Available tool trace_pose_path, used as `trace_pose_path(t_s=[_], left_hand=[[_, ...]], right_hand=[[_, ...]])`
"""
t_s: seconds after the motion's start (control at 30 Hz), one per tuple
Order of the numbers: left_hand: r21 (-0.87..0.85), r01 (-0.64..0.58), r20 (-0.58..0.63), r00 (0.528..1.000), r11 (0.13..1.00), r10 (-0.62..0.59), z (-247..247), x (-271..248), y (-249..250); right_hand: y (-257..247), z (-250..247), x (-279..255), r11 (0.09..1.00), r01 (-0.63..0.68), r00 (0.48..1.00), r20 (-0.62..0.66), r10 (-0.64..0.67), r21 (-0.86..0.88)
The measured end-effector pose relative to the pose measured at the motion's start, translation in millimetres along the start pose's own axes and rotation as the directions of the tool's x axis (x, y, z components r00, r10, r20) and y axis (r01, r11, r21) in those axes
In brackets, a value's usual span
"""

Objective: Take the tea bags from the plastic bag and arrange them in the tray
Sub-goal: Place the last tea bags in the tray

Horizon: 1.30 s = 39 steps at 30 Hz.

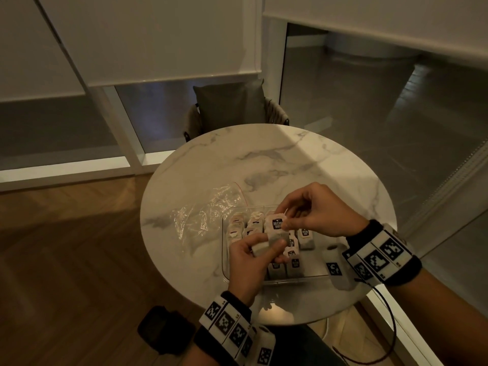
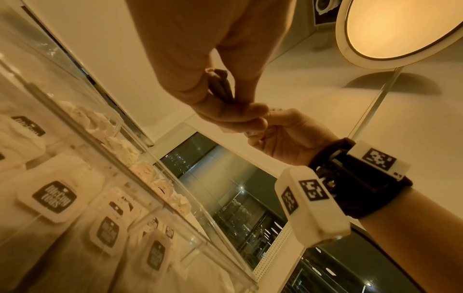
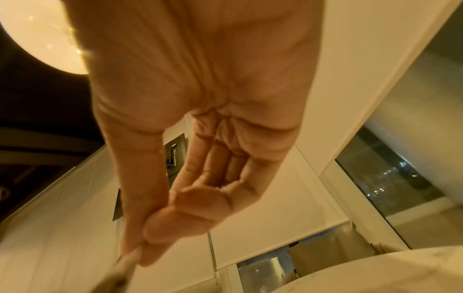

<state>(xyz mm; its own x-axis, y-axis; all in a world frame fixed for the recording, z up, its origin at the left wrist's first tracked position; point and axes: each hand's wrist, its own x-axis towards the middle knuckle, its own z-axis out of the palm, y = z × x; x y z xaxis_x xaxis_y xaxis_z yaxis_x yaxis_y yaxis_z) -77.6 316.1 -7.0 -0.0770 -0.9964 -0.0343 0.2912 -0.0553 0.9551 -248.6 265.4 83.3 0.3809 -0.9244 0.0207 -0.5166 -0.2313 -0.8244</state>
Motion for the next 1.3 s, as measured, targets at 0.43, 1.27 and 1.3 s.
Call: trace_pose_path(t_s=[0.43, 1.27, 1.3], left_hand=[[0.054, -0.002, 0.060, 0.998, 0.999, -0.002, 0, 0, -3], [0.061, -0.027, 0.048, 0.999, 0.998, 0.024, -5, -3, -12], [0.069, -0.041, 0.046, 0.998, 0.997, 0.038, -5, -3, -12]], right_hand=[[2, 10, -7, 0.994, -0.029, 0.999, -0.037, 0.033, 0.102], [14, 10, -8, 0.998, -0.034, 0.990, -0.135, 0.041, 0.051], [13, 11, -8, 0.999, -0.029, 0.991, -0.129, 0.033, 0.033]])
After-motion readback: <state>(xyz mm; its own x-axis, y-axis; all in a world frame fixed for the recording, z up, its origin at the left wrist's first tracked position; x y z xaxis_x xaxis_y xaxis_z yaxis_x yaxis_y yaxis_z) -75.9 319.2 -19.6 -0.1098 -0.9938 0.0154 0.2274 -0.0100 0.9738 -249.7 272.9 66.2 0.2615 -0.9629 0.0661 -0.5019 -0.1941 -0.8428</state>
